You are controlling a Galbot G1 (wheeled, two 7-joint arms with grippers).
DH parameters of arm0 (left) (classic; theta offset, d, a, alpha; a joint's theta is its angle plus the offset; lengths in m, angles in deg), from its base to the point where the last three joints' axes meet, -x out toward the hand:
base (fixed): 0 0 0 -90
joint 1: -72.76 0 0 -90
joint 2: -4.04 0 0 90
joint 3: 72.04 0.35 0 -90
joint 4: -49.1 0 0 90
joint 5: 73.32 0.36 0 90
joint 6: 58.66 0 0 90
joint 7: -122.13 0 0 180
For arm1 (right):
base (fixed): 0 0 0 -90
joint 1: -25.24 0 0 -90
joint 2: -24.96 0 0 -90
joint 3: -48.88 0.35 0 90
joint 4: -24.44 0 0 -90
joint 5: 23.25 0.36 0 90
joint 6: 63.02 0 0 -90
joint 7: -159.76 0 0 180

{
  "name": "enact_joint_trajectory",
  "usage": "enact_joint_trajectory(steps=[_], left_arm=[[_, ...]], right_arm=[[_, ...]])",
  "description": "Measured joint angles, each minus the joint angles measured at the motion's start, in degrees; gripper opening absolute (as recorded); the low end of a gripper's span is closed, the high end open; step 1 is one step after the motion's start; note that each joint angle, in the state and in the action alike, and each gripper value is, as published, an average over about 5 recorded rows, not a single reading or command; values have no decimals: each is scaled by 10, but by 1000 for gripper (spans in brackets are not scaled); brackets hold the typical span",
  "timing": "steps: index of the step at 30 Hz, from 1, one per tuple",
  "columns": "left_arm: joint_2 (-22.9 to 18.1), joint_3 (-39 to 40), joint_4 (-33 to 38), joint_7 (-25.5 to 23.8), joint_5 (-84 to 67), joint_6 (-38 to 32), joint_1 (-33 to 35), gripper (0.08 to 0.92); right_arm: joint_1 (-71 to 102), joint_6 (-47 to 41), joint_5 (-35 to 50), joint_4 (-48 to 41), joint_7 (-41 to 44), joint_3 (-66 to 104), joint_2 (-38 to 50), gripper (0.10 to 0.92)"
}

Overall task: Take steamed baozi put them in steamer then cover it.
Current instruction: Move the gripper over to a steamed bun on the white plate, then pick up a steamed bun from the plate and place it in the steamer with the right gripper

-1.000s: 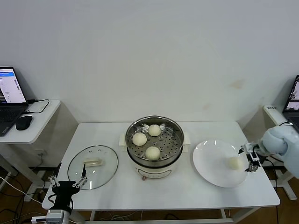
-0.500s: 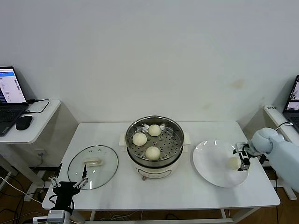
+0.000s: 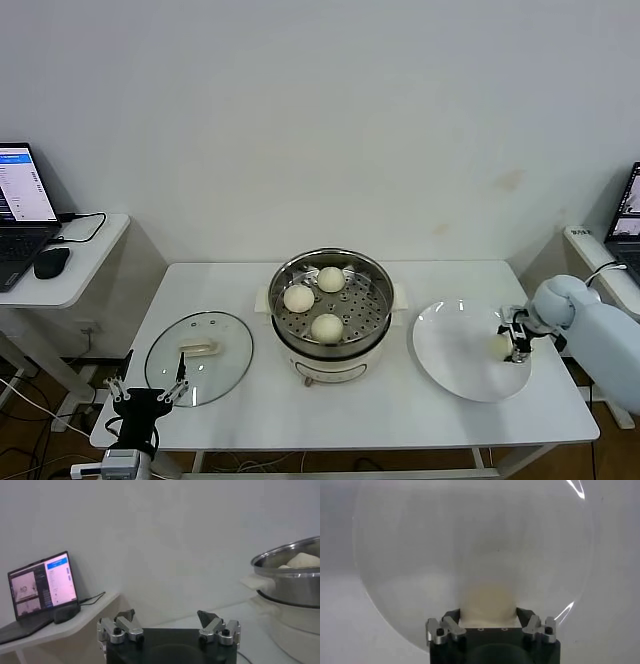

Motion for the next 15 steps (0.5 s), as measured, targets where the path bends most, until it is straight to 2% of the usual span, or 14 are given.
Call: enact_joint_trajectory(steps=[6, 15], left_arm=[[0, 0, 1, 0, 0, -1, 0, 823], [0, 7, 3, 0, 2, -1, -5, 823]], right_arm=[[-16, -8, 13, 11, 7, -11, 9, 614], [-93, -36, 76, 71, 22, -74, 53, 610]])
